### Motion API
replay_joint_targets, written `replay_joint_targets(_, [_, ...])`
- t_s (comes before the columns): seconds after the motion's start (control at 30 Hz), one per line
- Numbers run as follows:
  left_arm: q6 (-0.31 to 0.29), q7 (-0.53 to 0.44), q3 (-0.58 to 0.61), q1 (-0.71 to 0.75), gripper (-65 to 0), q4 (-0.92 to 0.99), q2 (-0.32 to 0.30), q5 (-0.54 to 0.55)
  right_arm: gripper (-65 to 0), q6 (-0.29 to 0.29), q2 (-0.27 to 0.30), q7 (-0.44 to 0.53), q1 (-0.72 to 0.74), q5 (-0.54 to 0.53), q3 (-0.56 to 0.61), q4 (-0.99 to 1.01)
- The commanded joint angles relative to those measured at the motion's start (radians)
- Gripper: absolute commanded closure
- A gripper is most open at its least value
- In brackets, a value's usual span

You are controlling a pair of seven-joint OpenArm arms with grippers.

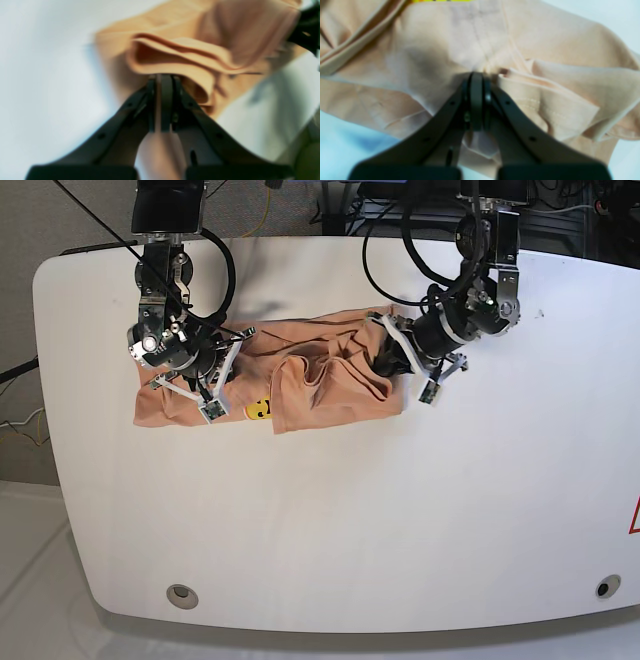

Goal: Fold the T-shirt properly
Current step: 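Move the left gripper back over the bundle and grasp the folded edge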

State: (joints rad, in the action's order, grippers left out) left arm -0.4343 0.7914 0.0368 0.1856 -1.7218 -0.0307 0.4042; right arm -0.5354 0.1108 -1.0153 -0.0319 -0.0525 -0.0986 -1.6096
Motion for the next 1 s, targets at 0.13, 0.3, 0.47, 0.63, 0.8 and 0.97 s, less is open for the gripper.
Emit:
replay_joint_targets(0.13, [-0.008,-0.026,0.047,-0.016,-2.6,0.050,0.039,0.015,0.0,-0.012,-0.003,-0.099,-0.023,0.027,0.007,0.030])
replay_joint_targets(0.3, [-0.008,-0.046,0.050,-0.018,-2.6,0.104,0.064,0.015,0.0,-0.012,-0.003,-0.099,-0.026,0.029,0.007,0.030])
replay_joint_targets(0.47, [-0.007,-0.073,0.108,-0.018,-2.6,0.116,0.065,0.015,0.0,-0.012,-0.003,-0.099,-0.035,0.027,0.007,0.030])
replay_joint_targets(0.63, [0.002,-0.106,0.197,-0.016,-2.6,0.115,0.062,0.015,0.0,-0.012,-0.003,-0.099,-0.036,0.027,0.007,0.028])
replay_joint_targets(0.8, [0.094,-0.109,0.286,-0.021,-2.6,0.110,0.059,0.015,0.0,-0.012,-0.003,-0.099,-0.036,0.027,0.007,0.028])
replay_joint_targets(0.97, [0.116,-0.109,0.352,-0.053,-2.6,0.101,0.059,0.015,0.0,-0.012,-0.003,-0.099,-0.035,0.027,0.007,0.027])
